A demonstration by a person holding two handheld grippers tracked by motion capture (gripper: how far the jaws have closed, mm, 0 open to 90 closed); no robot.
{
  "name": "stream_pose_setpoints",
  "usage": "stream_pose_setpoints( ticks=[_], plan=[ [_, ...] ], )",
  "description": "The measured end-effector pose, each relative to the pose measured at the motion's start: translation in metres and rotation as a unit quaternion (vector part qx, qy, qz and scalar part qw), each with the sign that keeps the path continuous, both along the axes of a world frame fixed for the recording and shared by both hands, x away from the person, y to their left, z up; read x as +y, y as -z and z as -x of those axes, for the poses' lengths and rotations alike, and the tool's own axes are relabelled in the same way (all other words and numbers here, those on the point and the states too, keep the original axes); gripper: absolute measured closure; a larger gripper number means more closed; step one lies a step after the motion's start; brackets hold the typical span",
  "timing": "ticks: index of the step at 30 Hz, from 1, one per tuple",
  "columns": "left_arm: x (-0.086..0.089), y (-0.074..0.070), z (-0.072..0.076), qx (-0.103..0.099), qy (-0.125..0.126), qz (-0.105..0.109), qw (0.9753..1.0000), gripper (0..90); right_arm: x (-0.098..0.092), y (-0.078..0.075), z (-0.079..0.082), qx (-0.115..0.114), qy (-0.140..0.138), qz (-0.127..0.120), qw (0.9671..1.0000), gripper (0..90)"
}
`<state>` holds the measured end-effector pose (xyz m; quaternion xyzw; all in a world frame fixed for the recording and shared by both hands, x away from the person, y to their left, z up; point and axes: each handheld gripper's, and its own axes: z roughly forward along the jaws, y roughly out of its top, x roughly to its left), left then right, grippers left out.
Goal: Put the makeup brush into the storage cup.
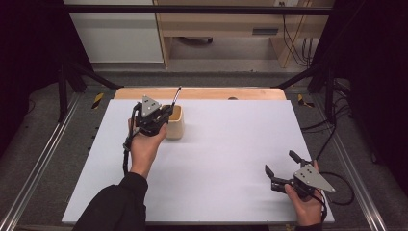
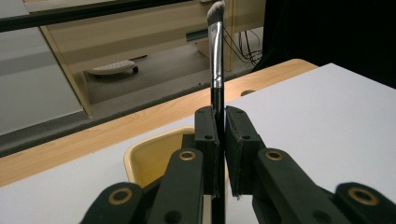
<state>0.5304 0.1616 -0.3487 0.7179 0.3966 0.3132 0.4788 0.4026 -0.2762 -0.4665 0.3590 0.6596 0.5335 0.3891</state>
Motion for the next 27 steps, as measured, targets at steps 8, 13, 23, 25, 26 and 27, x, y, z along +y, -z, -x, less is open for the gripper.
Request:
stream_pose_setpoints(
  ticks=[8,13,23,25,26,27],
  plan=[
    [-0.001,-0.002,-0.006,-0.004,-0.002,-0.002,1.0000,84.0,0.000,0.000,0.000,0.000,0.000,-0.001,1.0000,3.7],
    [-0.002,-0.001,-0.011,-0.005,-0.003,0.001,1.0000,84.0,0.000,0.000,0.000,-0.002,0.000,-0.002,1.0000,3.7],
    [-0.005,-0.002,-0.016,-0.010,-0.004,0.003,0.9999,84.0,-0.001,-0.001,0.001,-0.002,-0.001,-0.003,1.0000,3.7],
    [-0.004,-0.003,-0.017,-0.010,-0.005,0.003,0.9999,84.0,-0.001,-0.001,0.000,-0.003,-0.001,-0.003,1.0000,3.7],
    [-0.004,-0.003,-0.017,-0.010,-0.006,0.004,0.9999,83.9,0.000,-0.001,0.001,-0.002,-0.002,-0.003,1.0000,3.7],
    [-0.004,-0.003,-0.017,-0.010,-0.007,0.006,0.9999,84.0,0.000,-0.001,0.001,-0.002,-0.001,-0.004,1.0000,3.7]
  ],
)
